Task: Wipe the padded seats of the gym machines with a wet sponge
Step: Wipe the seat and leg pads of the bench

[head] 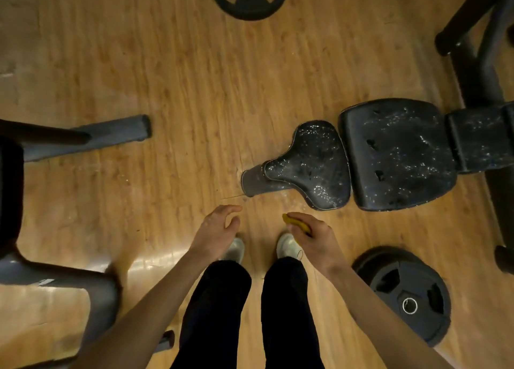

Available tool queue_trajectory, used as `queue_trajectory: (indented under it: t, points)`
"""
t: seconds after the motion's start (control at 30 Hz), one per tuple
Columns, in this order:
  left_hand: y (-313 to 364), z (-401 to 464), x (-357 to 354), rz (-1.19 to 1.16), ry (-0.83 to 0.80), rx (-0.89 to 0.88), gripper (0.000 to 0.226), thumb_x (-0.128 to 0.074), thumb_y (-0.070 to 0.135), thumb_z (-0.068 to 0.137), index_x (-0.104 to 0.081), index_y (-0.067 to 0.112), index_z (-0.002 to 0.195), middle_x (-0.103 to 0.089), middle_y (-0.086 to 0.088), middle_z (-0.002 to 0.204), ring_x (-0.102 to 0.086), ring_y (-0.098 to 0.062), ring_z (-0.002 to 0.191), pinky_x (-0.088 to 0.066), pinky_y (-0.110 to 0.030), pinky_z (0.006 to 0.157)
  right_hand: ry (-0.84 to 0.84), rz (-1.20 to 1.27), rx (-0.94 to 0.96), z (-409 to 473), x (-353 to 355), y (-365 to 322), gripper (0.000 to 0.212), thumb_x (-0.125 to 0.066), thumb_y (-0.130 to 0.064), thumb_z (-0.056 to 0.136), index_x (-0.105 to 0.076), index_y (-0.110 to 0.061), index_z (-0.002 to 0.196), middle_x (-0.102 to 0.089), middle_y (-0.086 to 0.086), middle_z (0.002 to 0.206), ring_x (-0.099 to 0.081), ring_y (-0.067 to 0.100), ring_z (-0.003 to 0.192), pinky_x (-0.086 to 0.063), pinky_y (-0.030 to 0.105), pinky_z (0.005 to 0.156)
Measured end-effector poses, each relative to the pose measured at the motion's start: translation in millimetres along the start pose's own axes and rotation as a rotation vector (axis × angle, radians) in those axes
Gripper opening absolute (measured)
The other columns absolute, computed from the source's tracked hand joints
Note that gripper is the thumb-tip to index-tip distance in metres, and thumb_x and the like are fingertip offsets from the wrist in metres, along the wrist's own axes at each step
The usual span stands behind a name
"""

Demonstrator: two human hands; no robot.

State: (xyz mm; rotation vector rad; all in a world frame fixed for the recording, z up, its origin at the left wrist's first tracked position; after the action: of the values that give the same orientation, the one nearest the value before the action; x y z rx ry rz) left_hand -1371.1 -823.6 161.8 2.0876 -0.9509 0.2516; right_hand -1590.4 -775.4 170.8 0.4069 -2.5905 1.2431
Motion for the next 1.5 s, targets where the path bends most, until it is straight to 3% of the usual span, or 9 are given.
queue_trajectory:
  t: [0.13,0.23,0.3,0.4,0.6,0.77,1.1,1.23,1.5]
  points:
    - [-4,45,-35,-0.06,0.05,-0.006,0.032,-0.049,0.015,0.1,-0.058,0.018,0.13,-0.056,0.004,0.137,-0.058,-0.034,0.112,-0.036,-0.019,0.097,-0.057,-0.059,0.107,58,8,24,0.029,-0.064,-0.015,0.092,-0.066,-0.019,0.121,-0.064,-0.01,0.123,-0.057,-0.001,0.115,-0.044,0.021,0.103]
    - [-16,83,-60,-0.091,0.099,-0.029,0.033,-0.05,0.016,0.1,-0.057,0.021,0.132,-0.059,0.007,0.132,-0.058,-0.033,0.107,-0.036,-0.01,0.083,-0.054,-0.145,0.229,100,9,44,0.035,-0.065,-0.018,0.091,-0.064,-0.02,0.125,-0.059,-0.012,0.13,-0.051,-0.005,0.121,-0.039,0.016,0.107]
    - [-29,111,-72,-0.104,0.133,-0.057,0.035,-0.05,0.018,0.1,-0.055,0.022,0.135,-0.057,0.009,0.134,-0.059,-0.018,0.111,-0.031,0.003,0.081,-0.046,-0.216,0.297,129,5,60,0.037,-0.063,-0.025,0.092,-0.06,-0.025,0.129,-0.054,-0.016,0.136,-0.045,-0.004,0.127,-0.035,0.019,0.11]
    - [-49,154,-88,-0.116,0.172,-0.133,0.039,-0.048,0.02,0.101,-0.051,0.025,0.139,-0.049,0.015,0.142,-0.04,0.009,0.122,-0.021,0.01,0.089,-0.034,-0.298,0.399,171,-6,86,0.039,-0.059,-0.031,0.094,-0.057,-0.027,0.133,-0.047,-0.019,0.142,-0.04,-0.001,0.133,-0.033,0.025,0.113]
    - [-85,224,-120,-0.153,0.298,-0.363,0.045,-0.039,0.023,0.105,-0.037,0.025,0.149,-0.035,0.02,0.148,-0.026,0.021,0.133,-0.015,0.0,0.107,0.044,-0.488,0.857,240,-38,116,0.041,-0.061,-0.017,0.094,-0.055,-0.012,0.135,-0.046,0.0,0.147,-0.036,0.013,0.141,-0.029,0.046,0.116]
    - [-100,262,-153,-0.272,0.391,-0.589,0.044,-0.035,0.02,0.106,-0.035,0.022,0.15,-0.034,0.012,0.155,-0.027,0.005,0.143,-0.02,-0.018,0.118,0.118,-0.913,1.178,270,-64,128,0.04,-0.052,-0.023,0.098,-0.055,-0.011,0.136,-0.042,0.003,0.15,-0.031,0.022,0.144,-0.023,0.055,0.117]
    - [-110,291,-194,-0.458,0.447,-0.853,0.049,-0.032,0.018,0.106,-0.024,0.015,0.154,-0.025,0.012,0.16,-0.02,0.002,0.146,-0.017,-0.019,0.119,0.184,-1.073,1.16,261,-36,163,0.054,-0.052,-0.02,0.095,-0.037,-0.019,0.147,-0.027,-0.005,0.158,-0.02,0.019,0.148,-0.02,0.052,0.118]
    - [-107,295,-201,-0.551,0.462,-0.859,0.048,-0.03,0.019,0.106,-0.024,0.015,0.154,-0.024,0.012,0.16,-0.02,0.002,0.146,-0.018,-0.02,0.119,0.302,-1.028,1.137,266,-59,151,0.049,-0.052,-0.017,0.096,-0.043,-0.014,0.144,-0.032,0.0,0.156,-0.024,0.019,0.147,-0.023,0.053,0.117]
    - [-104,299,-212,-0.65,0.503,-0.885,0.049,-0.028,0.017,0.107,-0.018,0.015,0.155,-0.019,0.012,0.162,-0.016,0.001,0.148,-0.016,-0.018,0.119,0.257,-1.103,1.09,253,-28,172,0.051,-0.057,-0.012,0.096,-0.041,-0.012,0.144,-0.031,0.001,0.157,-0.025,0.021,0.147,-0.026,0.055,0.116]
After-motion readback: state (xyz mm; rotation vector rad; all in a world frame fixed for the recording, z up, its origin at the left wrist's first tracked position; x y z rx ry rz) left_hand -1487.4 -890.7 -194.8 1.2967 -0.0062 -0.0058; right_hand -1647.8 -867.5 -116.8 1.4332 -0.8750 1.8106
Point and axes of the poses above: each hand's wrist, its own z-axis towards the middle knuckle, its own x-axis out of the back of the hand, y = z × x, the point moved 3 cm from there along z, towards the middle knuckle
